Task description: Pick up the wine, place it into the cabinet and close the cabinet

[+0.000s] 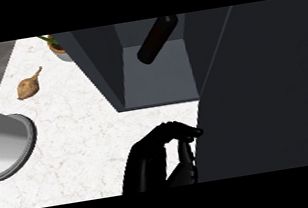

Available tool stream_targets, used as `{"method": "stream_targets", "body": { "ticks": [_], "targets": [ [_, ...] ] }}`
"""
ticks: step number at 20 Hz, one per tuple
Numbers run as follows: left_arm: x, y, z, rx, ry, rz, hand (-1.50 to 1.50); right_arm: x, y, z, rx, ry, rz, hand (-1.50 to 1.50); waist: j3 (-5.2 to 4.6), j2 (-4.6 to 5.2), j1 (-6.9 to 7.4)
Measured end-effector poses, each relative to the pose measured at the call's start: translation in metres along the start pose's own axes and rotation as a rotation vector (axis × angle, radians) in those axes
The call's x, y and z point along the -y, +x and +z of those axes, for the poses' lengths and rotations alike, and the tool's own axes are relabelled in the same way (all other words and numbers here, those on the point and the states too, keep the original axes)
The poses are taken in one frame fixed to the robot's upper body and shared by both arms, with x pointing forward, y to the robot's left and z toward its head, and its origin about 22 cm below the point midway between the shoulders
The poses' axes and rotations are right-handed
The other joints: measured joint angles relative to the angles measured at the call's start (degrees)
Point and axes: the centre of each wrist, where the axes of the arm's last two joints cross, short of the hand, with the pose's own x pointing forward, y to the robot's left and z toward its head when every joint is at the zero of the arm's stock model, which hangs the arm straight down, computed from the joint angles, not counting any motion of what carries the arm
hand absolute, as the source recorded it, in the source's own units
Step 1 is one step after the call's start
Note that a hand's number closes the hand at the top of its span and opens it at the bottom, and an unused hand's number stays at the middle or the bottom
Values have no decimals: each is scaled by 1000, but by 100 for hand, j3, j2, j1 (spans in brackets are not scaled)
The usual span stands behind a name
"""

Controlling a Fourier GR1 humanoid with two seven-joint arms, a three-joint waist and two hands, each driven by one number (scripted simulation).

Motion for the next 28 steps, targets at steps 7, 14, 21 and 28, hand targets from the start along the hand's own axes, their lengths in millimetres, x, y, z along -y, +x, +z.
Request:
{"method": "stream_targets", "body": {
  "ticks": [7,14,21,28],
  "targets": [
    [-27,28,39,-3,-59,26,150,-6,-2,0,-23,56,-2,150,0,3,10],
    [-67,56,60,-13,-102,31,150,-29,-1,-3,-14,238,-6,150,-5,6,40],
    [-114,89,74,11,-98,33,150,-61,-7,-2,-75,400,-97,150,14,30,94],
    [-167,118,83,55,-68,-7,150,-114,-5,-7,-62,546,-75,150,-18,-20,152]
  ]
}}
